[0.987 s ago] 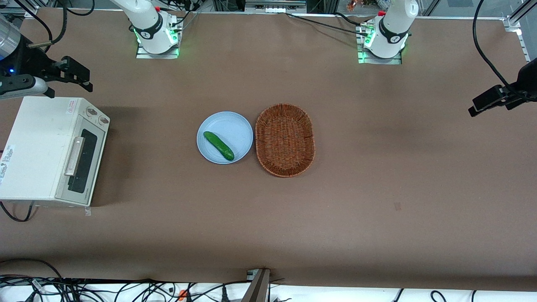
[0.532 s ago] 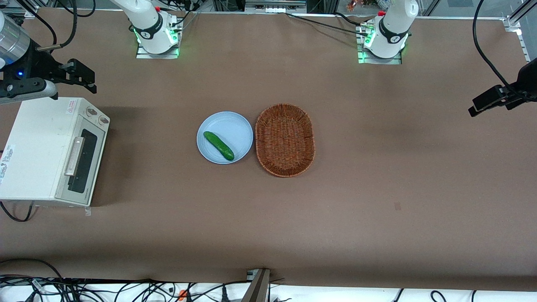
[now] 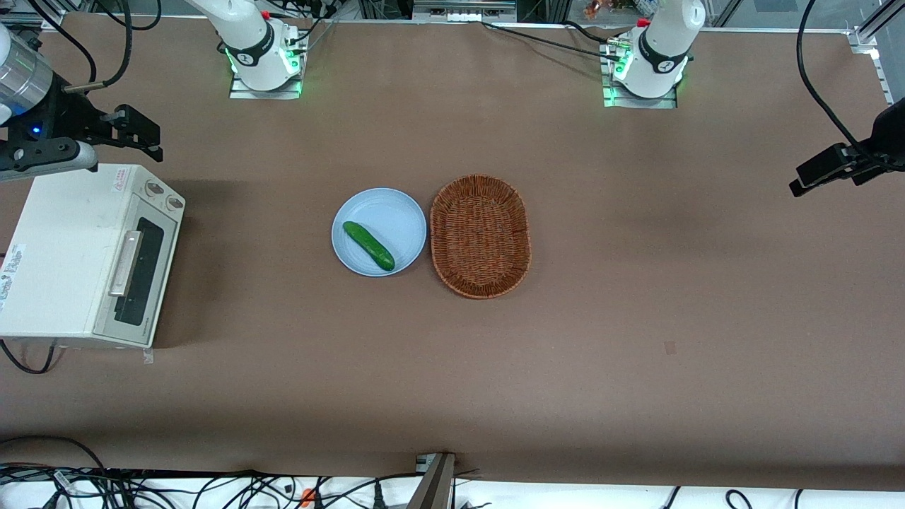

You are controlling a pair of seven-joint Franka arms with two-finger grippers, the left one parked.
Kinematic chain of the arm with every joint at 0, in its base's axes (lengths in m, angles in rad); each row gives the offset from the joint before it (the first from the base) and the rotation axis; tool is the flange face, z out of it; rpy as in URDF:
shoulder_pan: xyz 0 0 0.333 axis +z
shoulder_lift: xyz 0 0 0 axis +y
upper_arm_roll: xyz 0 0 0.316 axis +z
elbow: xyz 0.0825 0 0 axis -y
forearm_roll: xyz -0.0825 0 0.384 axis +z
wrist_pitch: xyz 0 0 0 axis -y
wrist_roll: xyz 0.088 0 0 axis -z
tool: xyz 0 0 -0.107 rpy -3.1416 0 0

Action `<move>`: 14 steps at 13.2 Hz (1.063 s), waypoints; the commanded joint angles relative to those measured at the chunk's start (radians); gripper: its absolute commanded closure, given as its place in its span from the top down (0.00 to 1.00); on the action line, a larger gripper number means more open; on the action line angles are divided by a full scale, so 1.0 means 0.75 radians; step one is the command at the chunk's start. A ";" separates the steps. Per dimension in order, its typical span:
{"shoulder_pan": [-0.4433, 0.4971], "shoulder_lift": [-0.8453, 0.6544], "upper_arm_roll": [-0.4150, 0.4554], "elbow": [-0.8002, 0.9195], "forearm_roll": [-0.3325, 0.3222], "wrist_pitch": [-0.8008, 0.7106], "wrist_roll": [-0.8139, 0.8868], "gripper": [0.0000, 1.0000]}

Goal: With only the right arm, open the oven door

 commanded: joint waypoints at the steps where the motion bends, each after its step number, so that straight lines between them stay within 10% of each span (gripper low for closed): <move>1: -0.005 -0.013 0.000 -0.016 -0.016 0.012 0.004 1.00; 8: -0.017 0.203 -0.100 -0.016 -0.041 0.161 -0.092 0.96; 14: -0.074 0.443 -0.182 -0.012 -0.064 0.388 -0.209 0.26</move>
